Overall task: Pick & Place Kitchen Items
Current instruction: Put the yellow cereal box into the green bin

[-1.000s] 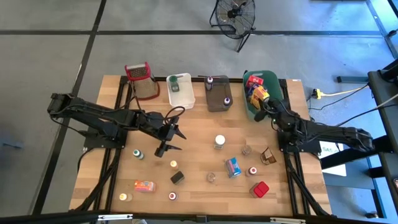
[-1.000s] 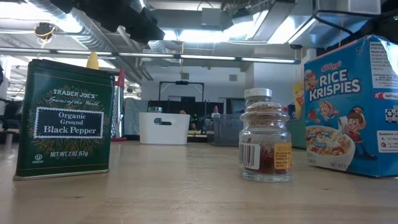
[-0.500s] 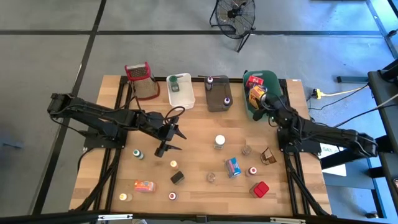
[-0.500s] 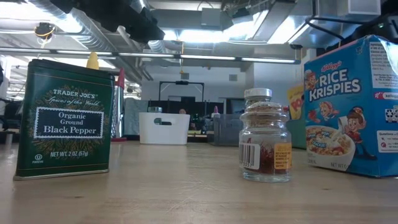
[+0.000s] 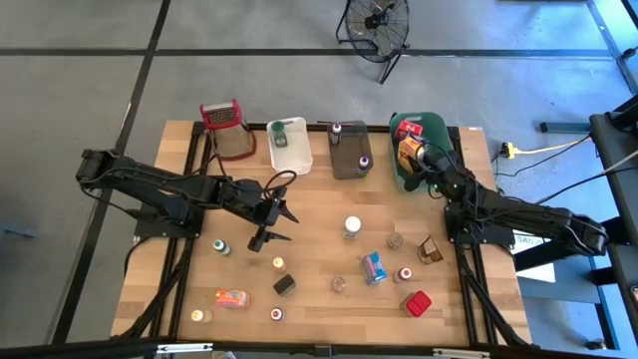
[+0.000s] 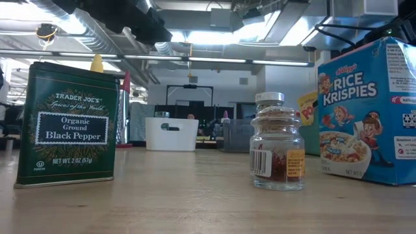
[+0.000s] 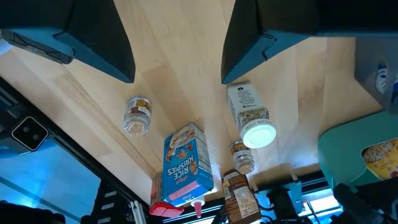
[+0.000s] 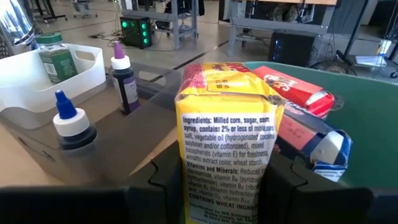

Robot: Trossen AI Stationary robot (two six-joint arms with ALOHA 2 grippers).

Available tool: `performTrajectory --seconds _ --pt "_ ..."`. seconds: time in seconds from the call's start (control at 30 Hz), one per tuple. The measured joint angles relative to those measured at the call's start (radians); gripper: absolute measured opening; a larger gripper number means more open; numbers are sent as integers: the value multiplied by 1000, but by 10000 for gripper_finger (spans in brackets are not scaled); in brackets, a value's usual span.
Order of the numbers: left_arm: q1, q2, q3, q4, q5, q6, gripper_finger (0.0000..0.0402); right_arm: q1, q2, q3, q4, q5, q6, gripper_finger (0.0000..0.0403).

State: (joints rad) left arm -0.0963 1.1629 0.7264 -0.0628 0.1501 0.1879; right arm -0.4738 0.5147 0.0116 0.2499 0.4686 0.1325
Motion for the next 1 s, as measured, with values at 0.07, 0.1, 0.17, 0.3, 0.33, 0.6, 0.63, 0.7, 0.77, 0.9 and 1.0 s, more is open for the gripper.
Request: performTrajectory --seconds 0.07,0.1,0.17,0.3,0.33,0.6,0.63,0.7,0.77,0.9,1.0 --pt "0 0 0 0 0 0 233 0 5 0 6 -2 -6 148" --pt "0 0 0 0 0 0 233 0 7 0 8 -2 -7 151" --pt "0 0 0 0 0 0 235 0 7 0 7 -2 -6 157" --pt "0 0 0 0 0 0 234 0 7 0 6 -2 -6 174" --pt "0 0 0 0 0 0 233 0 7 0 6 -2 -6 178" --pt "0 40 0 1 0 -1 234 0 7 0 4 -2 -2 197" --pt "0 50 0 1 0 -1 234 0 7 0 4 -2 -2 197" --pt "0 68 0 5 0 -1 233 0 7 0 3 -2 -1 197" --pt "0 90 0 23 0 0 234 0 7 0 2 -2 1 197" --pt "0 139 0 93 0 0 235 0 7 -1 2 -2 2 197" --pt "0 169 0 123 0 7 233 0 7 -1 2 -1 1 197"
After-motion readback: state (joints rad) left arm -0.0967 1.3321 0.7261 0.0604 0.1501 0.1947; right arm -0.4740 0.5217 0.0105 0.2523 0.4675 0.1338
